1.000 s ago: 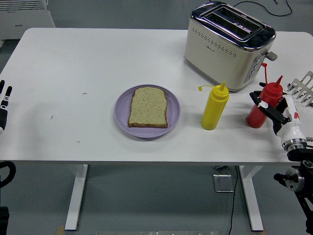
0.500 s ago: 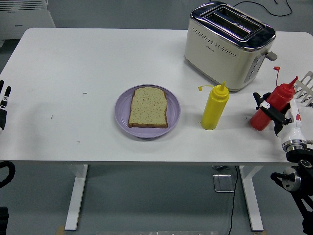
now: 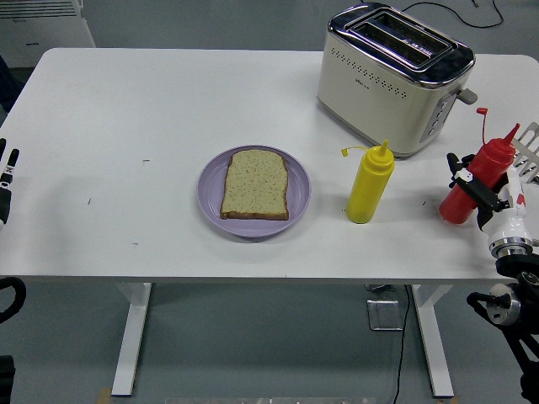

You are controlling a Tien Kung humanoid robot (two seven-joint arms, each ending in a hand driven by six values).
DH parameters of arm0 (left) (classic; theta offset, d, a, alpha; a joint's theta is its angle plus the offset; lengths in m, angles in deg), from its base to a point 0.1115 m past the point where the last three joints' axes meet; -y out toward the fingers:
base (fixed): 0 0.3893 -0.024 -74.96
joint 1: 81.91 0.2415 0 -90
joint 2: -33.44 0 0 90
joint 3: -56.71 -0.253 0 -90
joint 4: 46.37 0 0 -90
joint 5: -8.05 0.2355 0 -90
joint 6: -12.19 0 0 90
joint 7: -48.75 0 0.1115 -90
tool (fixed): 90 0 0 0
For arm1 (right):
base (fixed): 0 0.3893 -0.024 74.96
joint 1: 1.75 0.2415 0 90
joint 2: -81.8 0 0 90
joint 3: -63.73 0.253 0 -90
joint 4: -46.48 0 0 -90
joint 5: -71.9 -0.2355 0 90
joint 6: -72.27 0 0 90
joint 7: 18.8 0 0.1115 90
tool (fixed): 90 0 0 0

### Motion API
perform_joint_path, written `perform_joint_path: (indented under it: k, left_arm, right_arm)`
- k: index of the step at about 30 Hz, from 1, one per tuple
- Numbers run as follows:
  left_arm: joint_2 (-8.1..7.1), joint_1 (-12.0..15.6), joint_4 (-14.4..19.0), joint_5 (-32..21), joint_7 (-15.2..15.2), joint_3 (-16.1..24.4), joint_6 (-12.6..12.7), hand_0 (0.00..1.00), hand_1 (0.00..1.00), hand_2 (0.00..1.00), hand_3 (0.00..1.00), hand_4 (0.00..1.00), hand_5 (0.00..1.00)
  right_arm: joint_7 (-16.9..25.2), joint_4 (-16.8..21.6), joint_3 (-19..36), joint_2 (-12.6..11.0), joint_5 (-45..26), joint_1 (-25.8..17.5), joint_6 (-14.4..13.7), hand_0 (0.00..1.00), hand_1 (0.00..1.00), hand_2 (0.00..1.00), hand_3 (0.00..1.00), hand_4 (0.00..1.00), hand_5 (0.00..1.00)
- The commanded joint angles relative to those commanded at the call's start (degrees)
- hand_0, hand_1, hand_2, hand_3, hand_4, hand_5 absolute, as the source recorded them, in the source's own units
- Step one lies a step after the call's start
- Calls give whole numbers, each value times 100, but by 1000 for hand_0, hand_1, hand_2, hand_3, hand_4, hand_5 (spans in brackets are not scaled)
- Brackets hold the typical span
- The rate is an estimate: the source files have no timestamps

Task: Pick up the cup,pour liquid into bread,place the cup on the desk

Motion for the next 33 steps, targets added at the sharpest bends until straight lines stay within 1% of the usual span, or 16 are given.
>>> perform_joint_path:
  k: [5, 6, 10, 12, 21, 24, 26, 29, 33]
  left_arm:
    - [0, 1, 0, 1, 1, 3, 1, 811, 796, 823, 741, 619, 998]
    - [0, 1, 1, 1, 1, 2, 0, 811, 796, 823, 740, 620, 998]
    - [0, -4, 1, 2, 1, 1, 2, 811, 796, 823, 740, 620, 998]
    - [0, -5, 1, 3, 1, -1, 3, 811, 796, 823, 740, 619, 998]
    - [0, 3, 2, 4, 3, -8, 2, 811, 796, 823, 739, 620, 998]
    - [0, 10, 3, 6, 6, -1, 3, 811, 796, 823, 739, 620, 998]
    - [0, 14, 3, 6, 6, 2, 5, 811, 796, 823, 739, 620, 998]
    - [0, 21, 2, 6, 7, 1, 5, 811, 796, 823, 739, 620, 998]
    - [0, 25, 1, 6, 7, 0, 5, 811, 796, 823, 738, 621, 998]
  right_arm:
    - [-41, 163, 132, -33, 11, 15, 35, 27, 120, 253, 308, 804, 99]
    - [-45, 185, 149, -40, 19, 19, 38, 14, 69, 237, 321, 806, 105]
    - [-72, 348, 269, -92, 70, 57, 35, 14, 69, 237, 321, 806, 105]
    - [-119, 461, 328, -139, 146, 112, 38, 8, 66, 234, 327, 797, 86]
    - [-412, 869, 312, -358, 713, 517, -40, 6, 58, 230, 328, 796, 86]
    - [-591, 1033, 211, -438, 1154, 715, -111, 4, 51, 227, 332, 792, 99]
    - [-734, 1129, 118, -485, 1562, 876, -230, 4, 51, 227, 332, 792, 99]
    - [-994, 1230, -67, -530, 2224, 1148, -477, 4, 51, 227, 332, 792, 99]
    - [-1285, 1275, -380, -527, 3189, 1550, -773, 4, 52, 227, 333, 788, 104]
